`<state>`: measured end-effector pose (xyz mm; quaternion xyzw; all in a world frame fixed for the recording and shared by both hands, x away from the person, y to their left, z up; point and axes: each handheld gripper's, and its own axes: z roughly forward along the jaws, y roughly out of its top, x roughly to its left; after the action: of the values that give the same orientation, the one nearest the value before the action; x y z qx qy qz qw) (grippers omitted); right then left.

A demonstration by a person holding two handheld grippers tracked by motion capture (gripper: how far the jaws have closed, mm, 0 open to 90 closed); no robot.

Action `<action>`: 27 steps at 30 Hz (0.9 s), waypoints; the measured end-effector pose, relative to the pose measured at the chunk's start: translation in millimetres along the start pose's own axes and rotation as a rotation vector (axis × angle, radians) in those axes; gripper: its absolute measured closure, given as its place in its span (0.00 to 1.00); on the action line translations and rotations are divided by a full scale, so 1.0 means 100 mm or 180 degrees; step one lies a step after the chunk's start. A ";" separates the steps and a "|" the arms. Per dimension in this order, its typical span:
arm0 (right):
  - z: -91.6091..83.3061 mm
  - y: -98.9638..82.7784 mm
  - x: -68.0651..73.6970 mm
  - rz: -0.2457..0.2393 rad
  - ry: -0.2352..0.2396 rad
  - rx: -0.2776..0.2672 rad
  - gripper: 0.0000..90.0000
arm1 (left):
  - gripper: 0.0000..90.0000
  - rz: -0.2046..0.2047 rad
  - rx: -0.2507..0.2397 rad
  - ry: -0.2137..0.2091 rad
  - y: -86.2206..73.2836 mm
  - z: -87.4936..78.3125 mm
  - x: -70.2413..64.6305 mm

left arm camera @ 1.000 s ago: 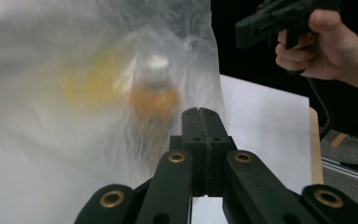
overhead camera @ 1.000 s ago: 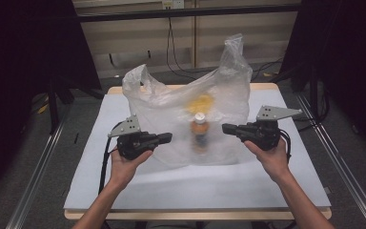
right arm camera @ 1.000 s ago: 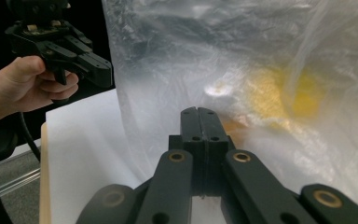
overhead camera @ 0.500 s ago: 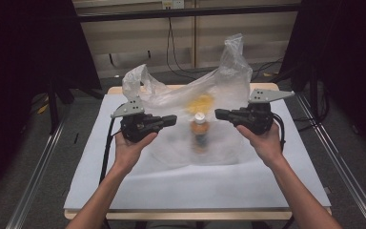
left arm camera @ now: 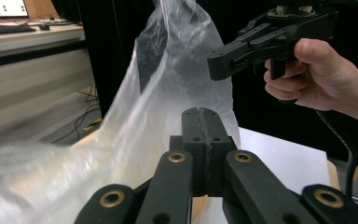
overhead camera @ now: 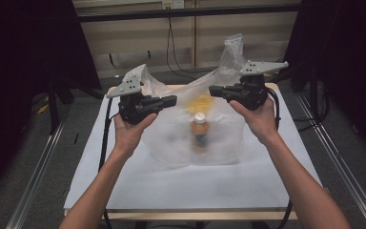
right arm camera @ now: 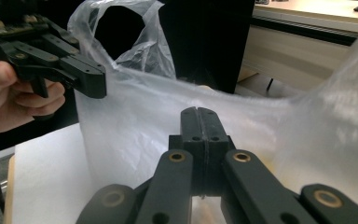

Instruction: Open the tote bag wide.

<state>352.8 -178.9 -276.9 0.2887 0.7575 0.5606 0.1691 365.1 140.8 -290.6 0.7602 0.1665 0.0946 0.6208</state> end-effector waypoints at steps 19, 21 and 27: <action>0.38 0.43 -0.22 0.0014 -0.0146 0.0104 1.00 | 1.00 -0.0291 0.0273 0.0369 0.28 0.22 0.45; 0.42 0.42 -0.23 0.0023 -0.0141 0.0133 1.00 | 1.00 -0.0344 0.0294 0.0321 0.22 0.25 0.48; 0.47 0.36 -0.26 0.0100 -0.0147 0.0156 1.00 | 1.00 -0.0285 0.0427 0.0212 0.14 0.32 0.46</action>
<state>409.0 -152.8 -259.5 0.3175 0.7623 0.5376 0.1705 420.2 126.5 -286.9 0.7883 0.2268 0.0806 0.5662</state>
